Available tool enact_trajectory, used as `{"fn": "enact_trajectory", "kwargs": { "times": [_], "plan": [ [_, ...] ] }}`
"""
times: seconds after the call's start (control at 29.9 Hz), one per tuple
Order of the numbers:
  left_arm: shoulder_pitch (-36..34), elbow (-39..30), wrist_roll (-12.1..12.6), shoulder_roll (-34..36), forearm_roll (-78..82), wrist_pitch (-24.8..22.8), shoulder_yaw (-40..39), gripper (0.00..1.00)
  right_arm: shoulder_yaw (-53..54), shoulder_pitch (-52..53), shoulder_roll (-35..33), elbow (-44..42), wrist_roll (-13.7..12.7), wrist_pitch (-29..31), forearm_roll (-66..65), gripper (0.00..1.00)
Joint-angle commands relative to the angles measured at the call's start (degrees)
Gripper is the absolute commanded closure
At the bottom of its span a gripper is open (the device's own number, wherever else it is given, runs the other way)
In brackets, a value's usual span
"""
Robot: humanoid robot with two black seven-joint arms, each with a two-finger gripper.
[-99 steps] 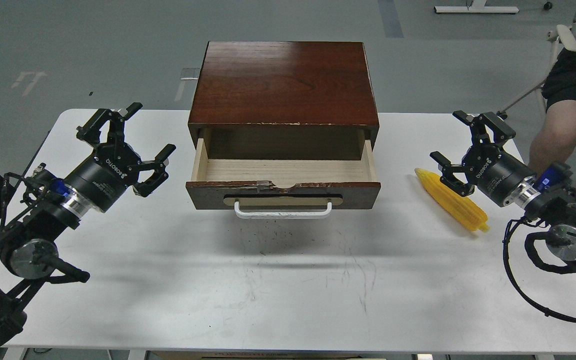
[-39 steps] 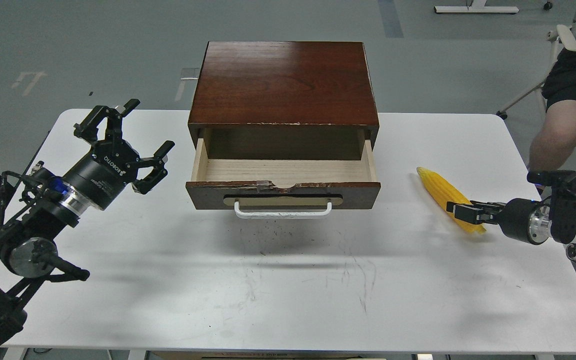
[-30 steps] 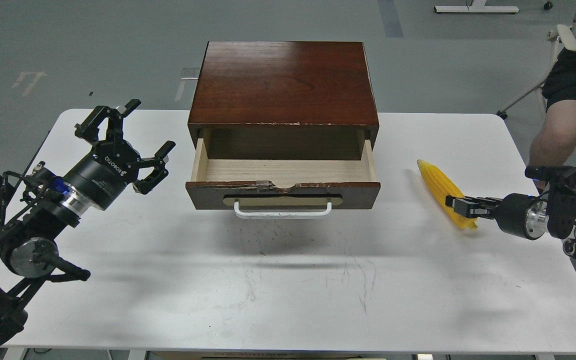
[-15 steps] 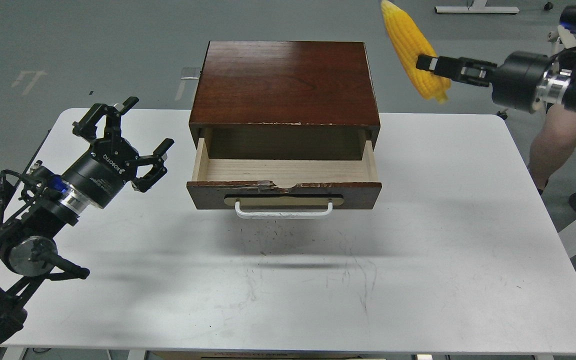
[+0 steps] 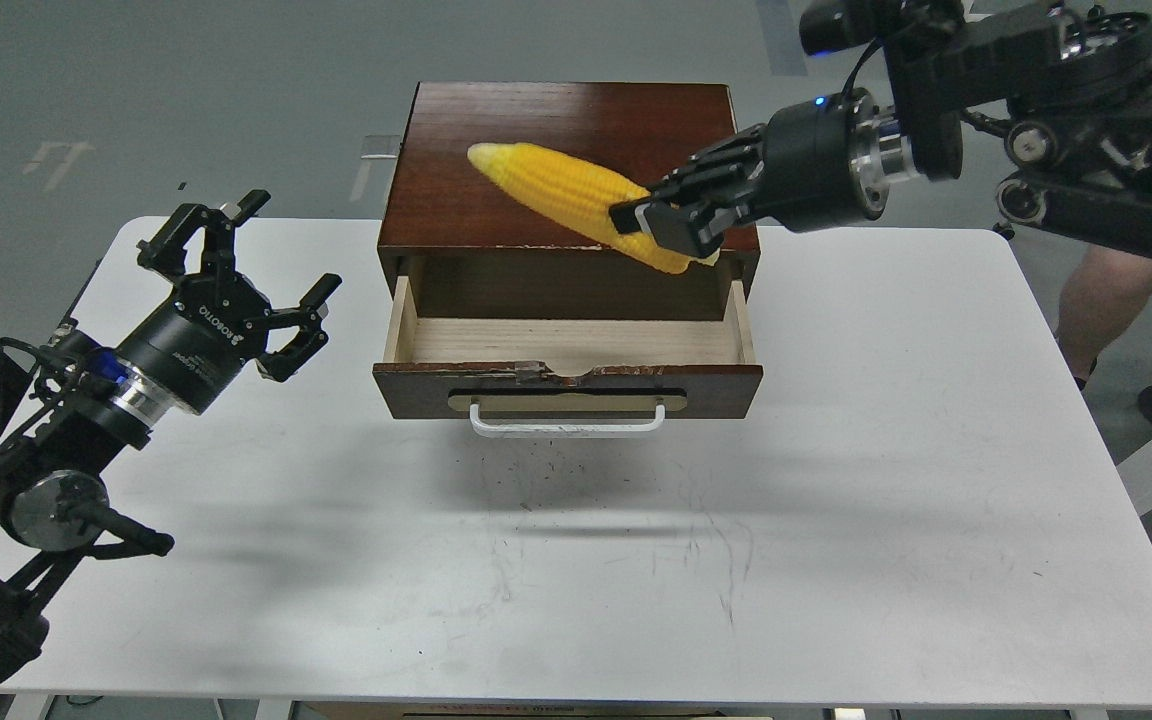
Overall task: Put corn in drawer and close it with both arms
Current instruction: 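Lower the corn cob into the drawer and open the right gripper, then withdraw the right gripper from the drawer back to its side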
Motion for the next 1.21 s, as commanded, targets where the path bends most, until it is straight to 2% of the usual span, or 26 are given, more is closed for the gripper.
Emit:
{"fn": "enact_trajectory", "kwargs": {
  "times": [0.0,0.1,0.27,0.5,0.6,0.67,0.87,1.0,1.17],
  "plan": [
    [0.03,0.08,0.0,-0.17,0.09,0.0,-0.06,0.0,-4.98,-0.86,3.64,-2.14,-0.01,-5.43,-4.84,0.95],
    [0.03,0.08,0.0,-0.25,0.09,0.0,-0.06,0.0,-7.45,-2.52,7.5,-5.73,-0.01,-8.52,-5.11,0.95],
    [0.03,0.08,0.09,-0.25,0.18,0.0,0.03,0.0,-7.63,-5.34,12.08,-10.57,-0.01,-9.67,-5.02,0.95],
    [0.3,0.08,0.09,-0.17,0.18,0.0,0.03,0.0,-7.81,-8.24,14.29,-12.6,-0.01,-9.76,-5.02,0.9],
    [0.38,0.08,0.09,-0.17,0.18,0.0,0.03,0.0,-7.81,-8.59,14.55,-13.13,-0.01,-9.85,-5.02,0.75],
    [0.38,0.08,0.09,-0.17,0.18,0.0,0.03,0.0,-7.81,-8.51,14.55,-13.05,-0.01,-9.93,-4.94,0.46],
    [0.38,0.08,0.09,-0.08,0.18,0.0,0.03,0.0,-7.2,-8.42,14.38,-12.87,-0.01,-10.11,-4.32,0.08],
    [0.38,0.08,-0.09,0.18,0.18,0.0,-0.06,0.0,-5.71,-7.98,14.11,-12.6,-0.01,-10.11,-3.27,0.02],
    [0.3,0.08,-0.18,0.62,0.27,0.0,-0.06,0.0,-0.26,-6.58,10.61,-10.85,-0.01,-9.85,7.87,0.0]
  ]
}}
